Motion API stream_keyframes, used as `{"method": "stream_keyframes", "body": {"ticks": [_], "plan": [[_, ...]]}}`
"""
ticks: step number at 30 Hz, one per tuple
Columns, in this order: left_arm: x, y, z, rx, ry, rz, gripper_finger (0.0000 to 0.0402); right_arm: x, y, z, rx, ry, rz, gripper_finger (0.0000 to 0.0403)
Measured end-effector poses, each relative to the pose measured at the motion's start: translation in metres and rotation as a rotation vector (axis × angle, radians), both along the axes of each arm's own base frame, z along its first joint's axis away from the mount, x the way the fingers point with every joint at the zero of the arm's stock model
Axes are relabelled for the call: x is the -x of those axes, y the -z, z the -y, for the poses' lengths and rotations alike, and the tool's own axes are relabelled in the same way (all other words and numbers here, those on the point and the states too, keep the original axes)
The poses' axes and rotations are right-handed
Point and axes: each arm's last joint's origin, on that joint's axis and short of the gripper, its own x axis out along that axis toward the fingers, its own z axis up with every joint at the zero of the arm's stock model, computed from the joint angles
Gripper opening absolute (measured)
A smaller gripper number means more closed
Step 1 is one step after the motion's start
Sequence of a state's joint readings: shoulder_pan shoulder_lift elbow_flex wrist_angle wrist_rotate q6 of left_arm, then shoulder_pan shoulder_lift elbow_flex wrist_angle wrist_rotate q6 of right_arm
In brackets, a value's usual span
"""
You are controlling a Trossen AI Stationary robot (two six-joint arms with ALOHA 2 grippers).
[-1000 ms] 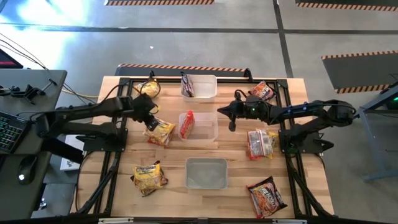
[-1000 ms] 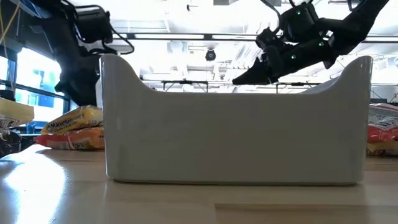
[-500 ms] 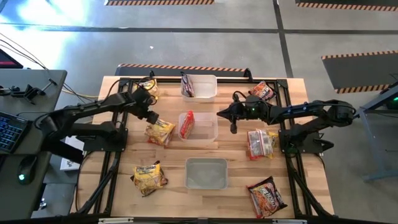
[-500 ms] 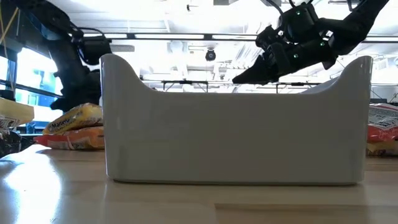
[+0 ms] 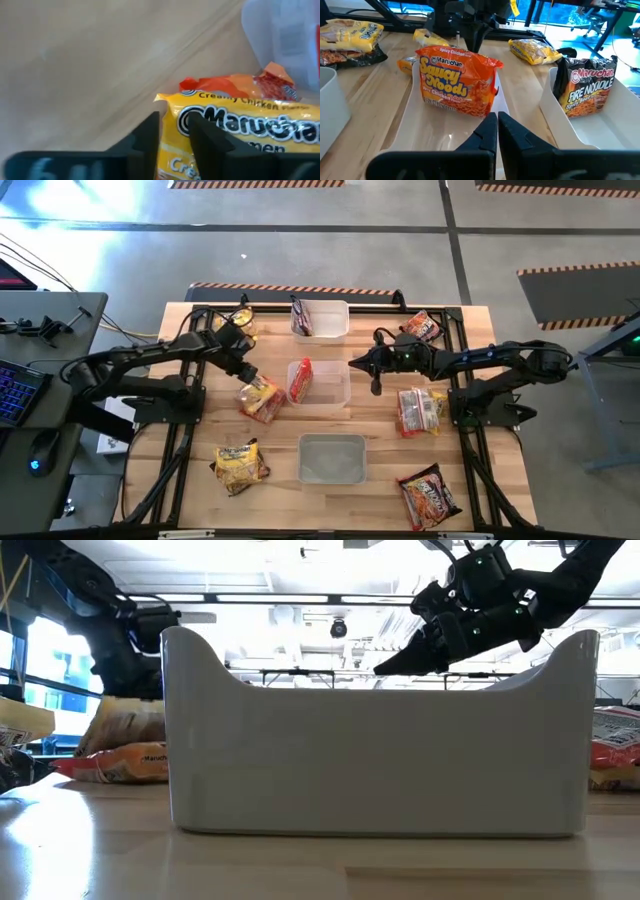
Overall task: Sort Maruchan noodles
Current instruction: Put the yellow noodle pack into the gray bin
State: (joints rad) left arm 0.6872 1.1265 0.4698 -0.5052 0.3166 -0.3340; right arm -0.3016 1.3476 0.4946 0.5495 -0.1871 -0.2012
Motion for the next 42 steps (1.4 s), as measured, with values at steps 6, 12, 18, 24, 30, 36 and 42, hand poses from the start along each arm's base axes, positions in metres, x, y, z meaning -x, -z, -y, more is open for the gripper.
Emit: {"method": "stream_keyframes", "body": {"ticks": [6,12,18,24,30,36,42], "plan": [[-0.001,-0.013,-0.001,-0.081,0.003,0.075,0.0007,0.000,0.000,0.000,-0.009,0.003,0.001,0.0000],[-0.003,-0.048,0.006,-0.181,0.051,0.199,0.0016,0.000,0.000,0.000,-0.015,0.015,0.001,0.0000],[-0.012,-0.067,0.040,-0.200,0.209,0.272,0.0055,0.000,0.000,0.000,-0.050,0.028,0.005,0.0000],[-0.022,-0.068,0.086,-0.312,0.336,0.225,0.0116,0.000,0.001,0.000,-0.067,0.036,-0.010,0.0000],[-0.024,-0.064,0.121,-0.322,0.321,0.190,0.0161,0.000,0.002,0.000,-0.066,0.040,-0.013,0.0000],[-0.023,-0.048,0.138,-0.360,0.303,0.043,0.0186,0.000,0.002,0.000,-0.066,0.040,-0.014,0.0000],[-0.036,-0.034,0.143,-0.394,0.319,-0.072,0.0196,0.000,0.002,0.000,-0.067,0.040,-0.014,0.0000]]}}
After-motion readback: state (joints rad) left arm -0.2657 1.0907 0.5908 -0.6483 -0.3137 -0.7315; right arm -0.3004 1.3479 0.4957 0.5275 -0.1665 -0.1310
